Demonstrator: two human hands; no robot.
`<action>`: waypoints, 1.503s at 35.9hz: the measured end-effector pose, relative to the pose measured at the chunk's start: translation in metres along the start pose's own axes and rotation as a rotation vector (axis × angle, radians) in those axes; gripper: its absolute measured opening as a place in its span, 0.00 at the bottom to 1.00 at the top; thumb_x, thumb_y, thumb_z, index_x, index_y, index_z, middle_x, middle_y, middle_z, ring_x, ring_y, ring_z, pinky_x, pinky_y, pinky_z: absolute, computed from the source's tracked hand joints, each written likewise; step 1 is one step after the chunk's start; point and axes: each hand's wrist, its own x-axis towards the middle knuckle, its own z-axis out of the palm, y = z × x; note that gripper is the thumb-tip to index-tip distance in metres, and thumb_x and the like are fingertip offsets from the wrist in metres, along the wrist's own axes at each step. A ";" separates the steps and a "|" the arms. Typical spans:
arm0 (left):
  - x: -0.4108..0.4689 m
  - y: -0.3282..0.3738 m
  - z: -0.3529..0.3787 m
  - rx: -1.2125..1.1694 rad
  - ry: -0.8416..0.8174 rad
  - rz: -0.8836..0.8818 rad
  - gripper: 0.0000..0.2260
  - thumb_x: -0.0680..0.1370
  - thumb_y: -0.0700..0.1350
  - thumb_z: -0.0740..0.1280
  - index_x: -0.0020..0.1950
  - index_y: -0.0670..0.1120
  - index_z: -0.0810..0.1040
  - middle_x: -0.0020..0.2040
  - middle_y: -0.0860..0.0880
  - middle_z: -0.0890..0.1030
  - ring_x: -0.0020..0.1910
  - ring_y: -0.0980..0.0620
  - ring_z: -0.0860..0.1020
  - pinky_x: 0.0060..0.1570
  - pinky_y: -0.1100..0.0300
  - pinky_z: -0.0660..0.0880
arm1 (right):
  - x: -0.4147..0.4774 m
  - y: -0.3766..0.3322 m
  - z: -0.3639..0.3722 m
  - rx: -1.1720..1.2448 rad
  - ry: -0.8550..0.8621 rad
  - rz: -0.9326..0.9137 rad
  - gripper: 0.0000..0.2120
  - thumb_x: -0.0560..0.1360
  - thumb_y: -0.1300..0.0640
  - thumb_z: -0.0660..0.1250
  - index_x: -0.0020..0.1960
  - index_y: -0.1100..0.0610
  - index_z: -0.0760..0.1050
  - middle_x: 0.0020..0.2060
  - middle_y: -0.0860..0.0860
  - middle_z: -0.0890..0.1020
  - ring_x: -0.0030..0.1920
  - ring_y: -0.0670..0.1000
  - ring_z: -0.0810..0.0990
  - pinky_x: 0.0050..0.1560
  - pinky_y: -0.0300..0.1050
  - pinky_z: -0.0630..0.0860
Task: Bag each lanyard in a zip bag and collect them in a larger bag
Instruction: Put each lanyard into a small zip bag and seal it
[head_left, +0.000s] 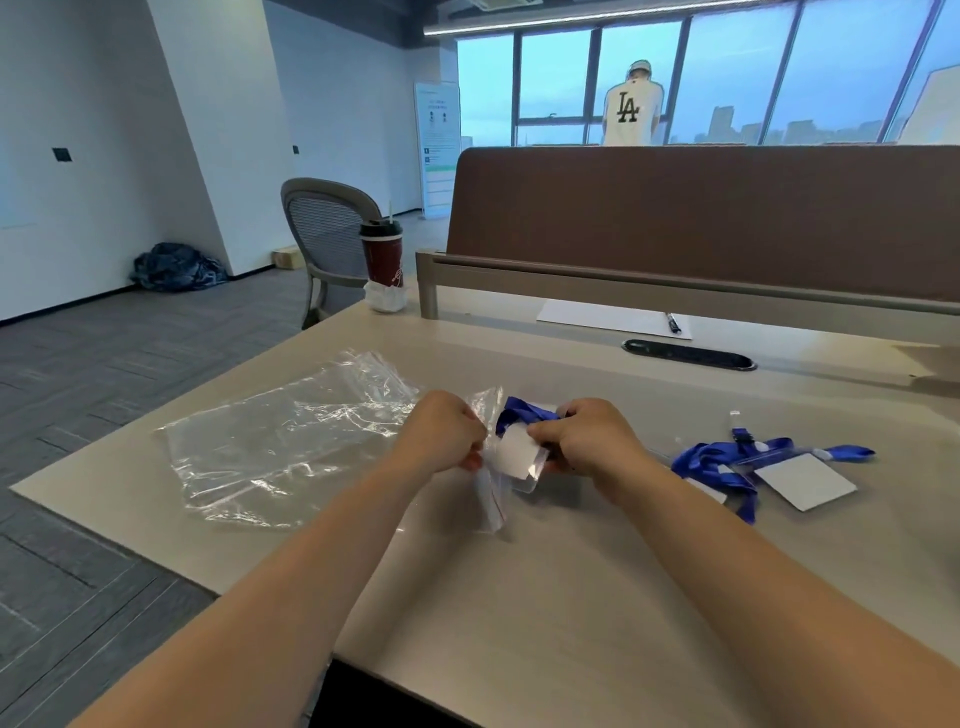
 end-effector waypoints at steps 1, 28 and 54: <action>0.000 0.002 -0.001 -0.001 0.004 0.005 0.06 0.75 0.33 0.67 0.37 0.36 0.79 0.29 0.41 0.81 0.28 0.45 0.81 0.40 0.49 0.83 | -0.001 0.000 0.000 -0.020 -0.013 0.005 0.05 0.72 0.64 0.73 0.42 0.63 0.78 0.38 0.58 0.82 0.35 0.55 0.83 0.43 0.51 0.84; -0.020 0.022 0.008 -0.026 -0.016 0.096 0.07 0.71 0.34 0.65 0.36 0.36 0.82 0.34 0.35 0.82 0.31 0.45 0.80 0.40 0.51 0.81 | -0.003 0.001 -0.008 0.015 -0.042 0.037 0.07 0.73 0.71 0.67 0.37 0.70 0.79 0.35 0.62 0.80 0.38 0.61 0.85 0.49 0.59 0.83; -0.013 0.026 -0.001 0.048 0.003 0.180 0.03 0.75 0.38 0.70 0.43 0.42 0.83 0.40 0.47 0.83 0.34 0.55 0.77 0.29 0.67 0.71 | 0.009 0.004 0.011 -0.073 0.013 0.013 0.14 0.76 0.63 0.63 0.58 0.67 0.79 0.53 0.63 0.83 0.44 0.54 0.79 0.48 0.49 0.79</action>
